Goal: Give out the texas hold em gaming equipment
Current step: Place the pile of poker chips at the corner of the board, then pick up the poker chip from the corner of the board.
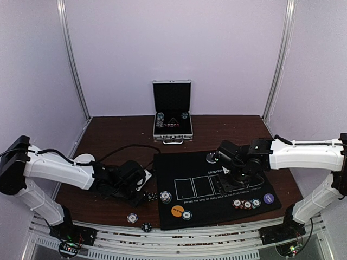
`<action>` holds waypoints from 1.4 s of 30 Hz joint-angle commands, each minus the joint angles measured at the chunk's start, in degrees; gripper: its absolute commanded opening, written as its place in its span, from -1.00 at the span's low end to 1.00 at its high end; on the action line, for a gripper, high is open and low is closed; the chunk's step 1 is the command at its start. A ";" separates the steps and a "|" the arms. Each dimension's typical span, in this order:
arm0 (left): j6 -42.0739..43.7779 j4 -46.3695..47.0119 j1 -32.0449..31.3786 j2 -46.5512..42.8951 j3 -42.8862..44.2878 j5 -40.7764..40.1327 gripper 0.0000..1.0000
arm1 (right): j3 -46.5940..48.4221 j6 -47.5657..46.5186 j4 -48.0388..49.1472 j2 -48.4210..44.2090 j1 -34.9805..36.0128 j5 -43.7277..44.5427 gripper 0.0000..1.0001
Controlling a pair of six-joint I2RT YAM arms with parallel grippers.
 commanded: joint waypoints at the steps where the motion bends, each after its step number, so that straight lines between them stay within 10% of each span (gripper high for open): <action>1: 3.85 3.42 0.39 0.25 2.39 0.80 -0.50 | 1.48 -0.82 -0.66 0.00 -0.37 -0.08 0.46; 14: 4.75 4.55 0.80 9.98 7.60 2.98 -0.45 | 0.57 -0.70 -0.85 -0.84 -0.42 -1.04 0.46; 27: 5.91 1.59 1.99 5.65 7.05 4.02 0.39 | 0.24 -1.45 0.18 -0.49 -0.52 -2.43 0.46; 42: 5.90 -3.63 2.13 0.82 1.44 5.72 0.61 | -0.24 -2.14 0.87 -0.44 -0.51 -4.03 0.46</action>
